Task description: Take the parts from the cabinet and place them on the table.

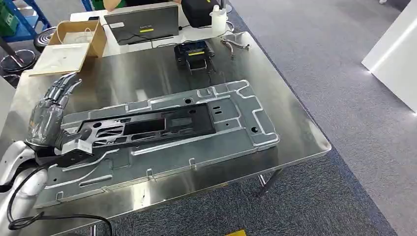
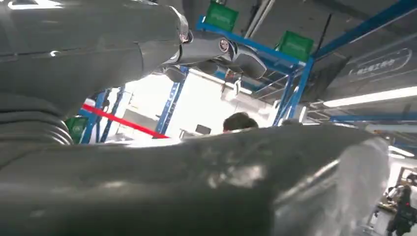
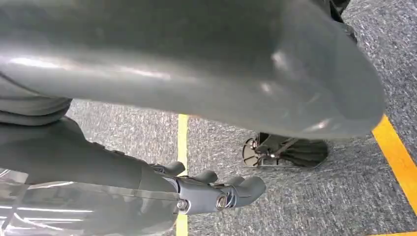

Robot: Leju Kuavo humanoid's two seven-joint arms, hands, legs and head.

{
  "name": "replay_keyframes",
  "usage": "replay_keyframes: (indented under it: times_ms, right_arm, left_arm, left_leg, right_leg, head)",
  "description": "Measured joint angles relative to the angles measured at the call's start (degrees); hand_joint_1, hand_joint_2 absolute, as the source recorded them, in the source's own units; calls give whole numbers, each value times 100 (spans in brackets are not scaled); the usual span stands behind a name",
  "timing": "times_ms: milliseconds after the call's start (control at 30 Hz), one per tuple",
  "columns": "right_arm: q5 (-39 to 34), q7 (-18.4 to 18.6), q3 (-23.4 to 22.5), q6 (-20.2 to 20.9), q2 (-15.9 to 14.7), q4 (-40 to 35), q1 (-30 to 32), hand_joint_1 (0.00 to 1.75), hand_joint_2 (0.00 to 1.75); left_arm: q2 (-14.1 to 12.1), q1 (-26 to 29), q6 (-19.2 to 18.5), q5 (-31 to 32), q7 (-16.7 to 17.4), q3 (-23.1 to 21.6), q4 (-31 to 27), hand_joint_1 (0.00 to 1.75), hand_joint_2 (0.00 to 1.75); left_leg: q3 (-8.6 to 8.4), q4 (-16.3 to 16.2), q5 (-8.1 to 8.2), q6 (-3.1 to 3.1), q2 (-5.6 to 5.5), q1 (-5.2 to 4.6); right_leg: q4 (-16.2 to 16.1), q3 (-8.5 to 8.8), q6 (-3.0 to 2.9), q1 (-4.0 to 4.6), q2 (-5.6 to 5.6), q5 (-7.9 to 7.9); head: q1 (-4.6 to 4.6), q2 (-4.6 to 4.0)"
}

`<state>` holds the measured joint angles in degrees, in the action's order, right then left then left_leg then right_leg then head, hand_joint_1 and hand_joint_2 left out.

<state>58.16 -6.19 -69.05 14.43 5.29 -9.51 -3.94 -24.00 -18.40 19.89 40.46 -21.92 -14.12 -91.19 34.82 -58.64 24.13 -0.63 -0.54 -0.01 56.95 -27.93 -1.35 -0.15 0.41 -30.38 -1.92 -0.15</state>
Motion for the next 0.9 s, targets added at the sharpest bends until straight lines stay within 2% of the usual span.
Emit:
replay_keyframes:
  times_ms: [167, 300, 433, 467, 500, 533, 600, 633, 667, 700, 767, 800, 833, 867, 900]
  right_arm:
    - [-13, -4, -7, 2, 4, 0, 0, 0, 0]
    - [-17, -2, -11, 2, 13, 0, 1, 0, 0]
    - [-17, 0, -17, 2, 24, 0, -1, 0, 0]
    - [-18, 0, -17, 0, 24, -2, -8, 0, 0]
    - [-17, -2, -17, -2, 22, 0, -8, 0, 0]
    - [-20, 0, -20, -2, 22, 0, -9, 0, 0]
    - [-17, 0, -22, -2, 24, 0, -11, 0, 0]
    - [-17, 0, -24, -2, 24, 0, -6, 0, 0]
    - [-17, 0, -24, -2, 24, 0, -2, 0, 0]
    - [-17, 0, -24, -2, 24, 0, 1, 0, 0]
    - [-17, 0, -24, -2, 20, -2, -4, 0, 0]
    - [-17, 0, -24, -2, 17, -2, -9, 0, 0]
    - [-18, 0, -24, -2, 17, -2, -11, 0, 0]
    - [-17, 0, -24, -2, 17, -2, -19, 0, 0]
    - [-17, 0, -24, -2, 17, 0, -27, 0, 0]
  left_arm:
    - [-17, 111, 81, 37, -39, 2, -173, 0, 0]
    - [-17, 189, 98, 55, -57, 2, -253, 0, 0]
    - [-17, 212, 101, 98, -61, 0, -258, 0, 0]
    - [-15, 216, 100, 103, -66, 0, -269, 0, 0]
    - [-9, 209, 98, 109, -70, -9, -273, 0, 0]
    - [-4, 200, 98, 118, -74, -20, -273, 0, 0]
    - [9, 215, 94, 153, -74, -44, -273, 0, 0]
    - [18, 217, 92, 155, -74, -57, -273, 0, 0]
    - [26, 218, 87, 155, -74, -68, -273, 0, 0]
    - [35, 219, 81, 155, -74, -74, -273, 0, 0]
    - [44, 216, 79, 155, -74, -83, -273, 0, 0]
    - [44, 215, 79, 155, -74, -83, -273, 0, 0]
    - [46, 211, 79, 157, -74, -83, -273, 0, 0]
    - [48, 206, 76, 155, -74, -90, -273, 0, 0]
    - [48, 205, 76, 157, -74, -92, -273, 0, 0]
  left_leg:
    - [0, -1, 10, -11, 0, -32]
    - [0, -9, 26, -37, 0, -56]
    - [-3, -4, 14, -107, 2, -86]
    - [-42, 88, -33, -152, 19, -6]
    - [-65, 121, -45, -160, 24, -8]
    - [-61, 121, -56, -184, 32, 0]
    - [-46, 116, -53, -188, 39, -5]
    - [-38, 111, -53, -188, 41, -5]
    - [-31, 101, -53, -186, 40, -4]
    - [-25, 83, -52, -183, 39, -2]
    - [-9, 34, -43, -155, 36, 0]
    - [3, 14, -42, -128, 38, 2]
    - [21, 10, -59, -77, 23, -22]
    - [20, 9, -79, -42, 25, -19]
    - [36, 7, -103, -6, 25, -12]
  right_leg:
    - [-3, 1, 8, -14, 0, -3]
    - [-6, 2, 45, -39, 0, -10]
    - [-28, 22, 128, -66, 3, 9]
    - [10, 18, 147, -40, 2, -44]
    - [149, -34, 157, -47, -8, -143]
    - [481, -202, 162, -52, -5, -363]
    - [1349, -657, 171, -68, -7, -751]
    - [1641, -829, 177, -67, -8, -797]
    - [1680, -879, 179, -69, -8, -700]
    - [1496, -818, 172, -71, -8, -486]
    - [619, -424, 132, -70, -8, 55]
    - [188, -245, 98, -63, -8, 101]
    - [215, -243, 63, -9, -3, 180]
    - [218, -278, 57, -11, -2, 198]
    - [182, -289, 25, -9, -2, 177]
  head:
    - [0, 0]
    - [0, 0]
    - [0, 0]
    - [-2, 0]
    - [0, 0]
    - [-2, 0]
    - [0, 0]
    - [0, 0]
    - [0, 0]
    - [0, 0]
    - [0, 0]
    - [0, 0]
    - [0, 0]
    - [0, 0]
    - [0, 0]
